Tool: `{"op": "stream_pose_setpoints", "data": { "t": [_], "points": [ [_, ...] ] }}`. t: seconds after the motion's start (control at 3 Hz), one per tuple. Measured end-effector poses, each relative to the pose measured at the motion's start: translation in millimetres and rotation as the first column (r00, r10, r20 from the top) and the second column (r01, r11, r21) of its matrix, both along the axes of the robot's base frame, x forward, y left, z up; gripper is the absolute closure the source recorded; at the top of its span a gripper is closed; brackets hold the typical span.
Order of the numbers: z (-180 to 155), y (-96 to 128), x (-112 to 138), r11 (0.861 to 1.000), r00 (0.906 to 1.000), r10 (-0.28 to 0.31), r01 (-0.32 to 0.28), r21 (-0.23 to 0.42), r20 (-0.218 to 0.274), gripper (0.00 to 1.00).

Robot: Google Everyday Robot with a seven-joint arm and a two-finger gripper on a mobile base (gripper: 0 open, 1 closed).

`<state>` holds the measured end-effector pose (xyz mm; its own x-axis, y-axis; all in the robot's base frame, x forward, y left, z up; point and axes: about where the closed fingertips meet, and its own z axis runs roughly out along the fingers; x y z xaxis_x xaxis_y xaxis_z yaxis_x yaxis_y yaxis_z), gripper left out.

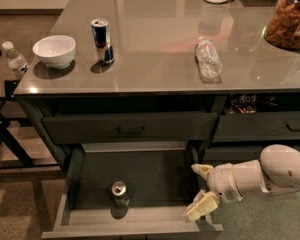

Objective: Pick green can from middle drawer and place on counter

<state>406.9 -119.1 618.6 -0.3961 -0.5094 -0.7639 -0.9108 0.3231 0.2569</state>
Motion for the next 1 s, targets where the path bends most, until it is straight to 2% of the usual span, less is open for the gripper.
{"op": "stream_pose_setpoints", "data": {
  "t": [0.33, 0.67, 1.0],
  "points": [
    [-14, 6, 0, 0.999, 1.0, -0.003, 0.003, 0.033, -0.001, 0.0],
    [-33, 23, 7, 0.997, 0.9994, -0.006, 0.003, 0.079, 0.035, 0.0],
    [-62, 53, 47, 0.994, 0.992, -0.01, -0.003, 0.107, 0.126, 0.0]
  ]
}}
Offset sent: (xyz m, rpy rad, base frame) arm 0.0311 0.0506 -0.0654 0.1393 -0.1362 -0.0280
